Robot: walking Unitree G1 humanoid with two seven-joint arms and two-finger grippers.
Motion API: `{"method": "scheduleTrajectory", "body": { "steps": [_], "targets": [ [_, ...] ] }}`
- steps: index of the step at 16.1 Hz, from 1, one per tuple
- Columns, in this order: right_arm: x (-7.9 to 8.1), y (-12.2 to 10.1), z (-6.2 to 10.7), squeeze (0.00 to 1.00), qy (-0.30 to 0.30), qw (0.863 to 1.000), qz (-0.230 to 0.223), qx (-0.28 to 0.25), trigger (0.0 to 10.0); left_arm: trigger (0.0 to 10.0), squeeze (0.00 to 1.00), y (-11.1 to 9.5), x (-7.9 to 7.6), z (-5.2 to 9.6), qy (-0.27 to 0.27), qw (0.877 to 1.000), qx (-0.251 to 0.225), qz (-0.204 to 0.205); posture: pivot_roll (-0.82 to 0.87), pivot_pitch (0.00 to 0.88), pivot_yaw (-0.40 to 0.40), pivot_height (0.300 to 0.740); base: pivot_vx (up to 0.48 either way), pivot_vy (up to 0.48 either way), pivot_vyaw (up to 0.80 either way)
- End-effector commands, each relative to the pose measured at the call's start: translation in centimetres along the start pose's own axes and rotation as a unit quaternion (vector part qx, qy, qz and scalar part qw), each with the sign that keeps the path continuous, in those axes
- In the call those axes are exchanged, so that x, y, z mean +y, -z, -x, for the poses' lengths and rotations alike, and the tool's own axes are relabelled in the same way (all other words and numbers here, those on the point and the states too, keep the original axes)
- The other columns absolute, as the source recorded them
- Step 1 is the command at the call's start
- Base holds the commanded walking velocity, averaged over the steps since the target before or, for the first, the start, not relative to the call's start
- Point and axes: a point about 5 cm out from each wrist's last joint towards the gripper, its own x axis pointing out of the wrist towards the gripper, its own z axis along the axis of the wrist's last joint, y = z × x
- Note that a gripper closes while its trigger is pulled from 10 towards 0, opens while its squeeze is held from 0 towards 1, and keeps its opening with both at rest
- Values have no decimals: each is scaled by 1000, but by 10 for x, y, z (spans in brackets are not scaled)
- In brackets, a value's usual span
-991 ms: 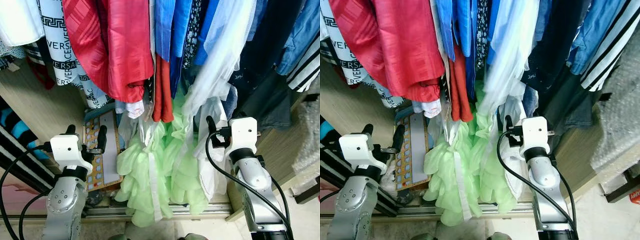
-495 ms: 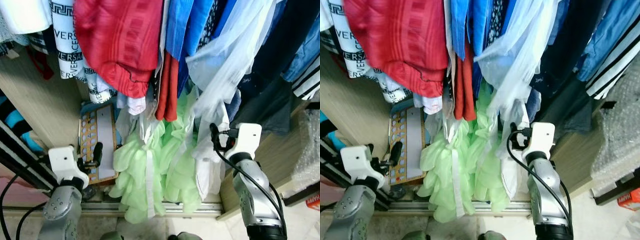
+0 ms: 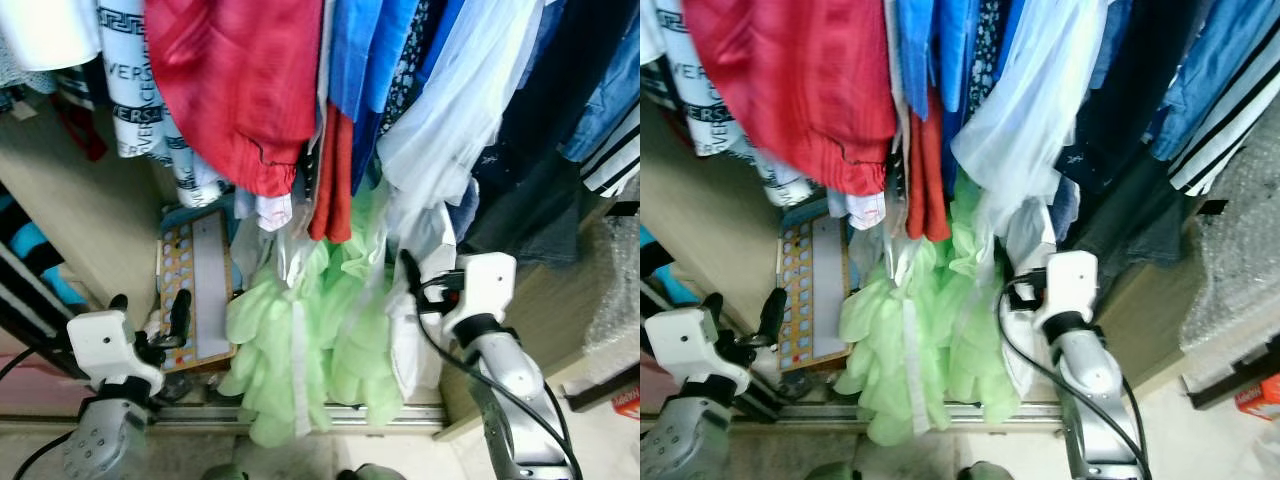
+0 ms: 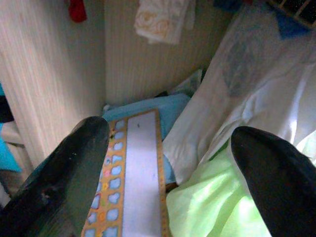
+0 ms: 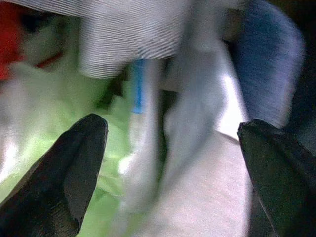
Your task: Clean up the room
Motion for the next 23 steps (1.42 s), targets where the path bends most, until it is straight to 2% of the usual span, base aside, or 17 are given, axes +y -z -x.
{"method": "scheduleTrajectory", "body": {
  "steps": [1,2,5,7,12,16,19,21,22,23],
  "targets": [
    [6,-3,-4,0,-19,1000,13,-7,10000,10000,0,-1,-8,-2,16,1000,-7,-7,68,41,-43,740,0,0,800],
    [9,-5,-9,0,-23,1000,8,-12,10000,10000,0,-2,-10,-5,27,1000,-7,12,63,57,-46,740,0,0,800],
    [13,-8,-13,0,-34,999,2,-15,10000,10000,0,-5,-7,-6,22,1000,-10,17,68,58,-51,740,0,0,800],
    [14,-7,-14,0,-38,999,3,-15,10000,10000,0,-6,-8,-9,20,1000,-10,11,71,60,-55,740,0,0,800],
    [18,-11,-23,0,-54,998,5,-28,10000,10000,0,-8,-11,-20,16,999,-16,-33,67,51,-60,740,0,0,800],
    [25,-15,-36,0,-65,997,-2,-42,10000,10000,0,-4,-10,-21,9,1000,-15,-19,67,44,-66,740,0,0,800],
    [20,-14,-39,0,-47,998,-10,-39,10000,10000,0,-5,-9,-26,-4,999,-17,-41,69,27,-65,740,0,0,800],
    [9,-11,-43,0,-26,999,-33,-21,10000,10000,0,-7,-6,-32,-6,998,-16,-65,71,8,-61,740,0,0,800],
    [7,-7,-42,0,-25,999,-47,-1,10000,10000,0,-7,-6,-32,0,999,-17,-51,70,0,-59,740,0,0,0],
    [2,1,-36,0,-33,997,-64,43,10000,10000,0,-9,-4,-32,10,999,-19,-34,66,0,-54,740,0,0,0]
  ]
}}
